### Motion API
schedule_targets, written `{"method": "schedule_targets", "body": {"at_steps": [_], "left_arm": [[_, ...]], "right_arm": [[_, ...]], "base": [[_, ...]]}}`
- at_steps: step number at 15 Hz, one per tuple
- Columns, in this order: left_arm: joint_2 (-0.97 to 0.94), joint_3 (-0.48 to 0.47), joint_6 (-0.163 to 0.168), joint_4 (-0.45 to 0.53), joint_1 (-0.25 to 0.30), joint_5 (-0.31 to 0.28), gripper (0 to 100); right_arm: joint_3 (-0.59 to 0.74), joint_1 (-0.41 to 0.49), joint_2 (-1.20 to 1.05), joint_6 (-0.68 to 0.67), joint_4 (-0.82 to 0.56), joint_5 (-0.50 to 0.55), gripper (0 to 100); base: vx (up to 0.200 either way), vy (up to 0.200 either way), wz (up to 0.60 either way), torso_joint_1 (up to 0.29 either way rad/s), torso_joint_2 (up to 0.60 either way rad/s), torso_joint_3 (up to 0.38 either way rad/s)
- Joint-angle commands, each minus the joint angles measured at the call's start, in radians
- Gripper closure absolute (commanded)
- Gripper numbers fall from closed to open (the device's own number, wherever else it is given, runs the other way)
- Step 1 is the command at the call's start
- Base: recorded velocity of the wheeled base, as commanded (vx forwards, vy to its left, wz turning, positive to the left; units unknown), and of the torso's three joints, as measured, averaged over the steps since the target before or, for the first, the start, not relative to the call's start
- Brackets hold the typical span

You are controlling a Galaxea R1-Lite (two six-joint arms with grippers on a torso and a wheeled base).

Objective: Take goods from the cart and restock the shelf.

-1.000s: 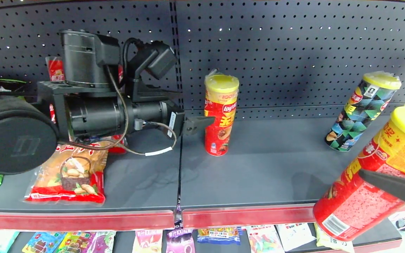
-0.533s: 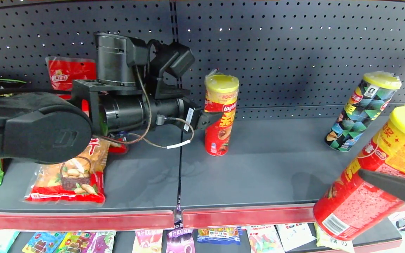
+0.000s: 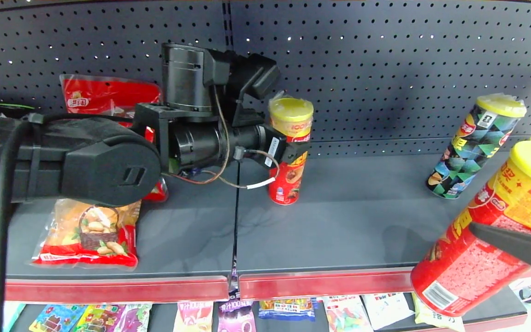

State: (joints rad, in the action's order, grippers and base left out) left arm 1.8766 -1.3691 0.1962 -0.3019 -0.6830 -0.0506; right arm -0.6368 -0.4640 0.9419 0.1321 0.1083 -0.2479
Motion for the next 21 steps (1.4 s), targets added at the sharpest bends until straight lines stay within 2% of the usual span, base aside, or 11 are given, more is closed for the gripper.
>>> {"method": "schedule_targets", "body": {"at_steps": [1, 7, 12, 13, 17, 21], "left_arm": [[0.049, -0.039, -0.001, -0.002, -0.006, 0.025, 0], [0.101, -0.082, -0.004, -0.003, -0.020, 0.075, 0], [0.176, -0.120, -0.006, -0.103, -0.020, 0.103, 0], [0.180, -0.122, -0.006, -0.105, -0.020, 0.101, 100], [0.162, -0.119, -0.011, -0.102, -0.021, 0.075, 100], [0.065, -0.061, -0.011, -0.080, -0.020, -0.025, 100]], "right_arm": [[0.000, 0.001, 0.001, 0.000, 0.001, -0.001, 100], [0.000, 0.001, 0.001, -0.002, 0.001, -0.001, 100], [-0.001, 0.001, 0.001, -0.002, 0.001, -0.001, 100], [-0.001, 0.002, 0.001, -0.002, 0.001, -0.001, 100], [0.000, 0.016, 0.001, -0.003, 0.001, -0.002, 100], [0.006, 0.016, 0.001, -0.003, 0.002, -0.002, 100]], "base": [[0.000, 0.000, 0.00, 0.000, 0.00, 0.000], [0.000, 0.000, 0.00, 0.000, 0.00, 0.000], [0.000, 0.000, 0.00, 0.000, 0.00, 0.000], [0.000, 0.000, 0.00, 0.000, 0.00, 0.000], [0.000, 0.000, 0.00, 0.000, 0.00, 0.000], [0.000, 0.000, 0.00, 0.000, 0.00, 0.000]]}}
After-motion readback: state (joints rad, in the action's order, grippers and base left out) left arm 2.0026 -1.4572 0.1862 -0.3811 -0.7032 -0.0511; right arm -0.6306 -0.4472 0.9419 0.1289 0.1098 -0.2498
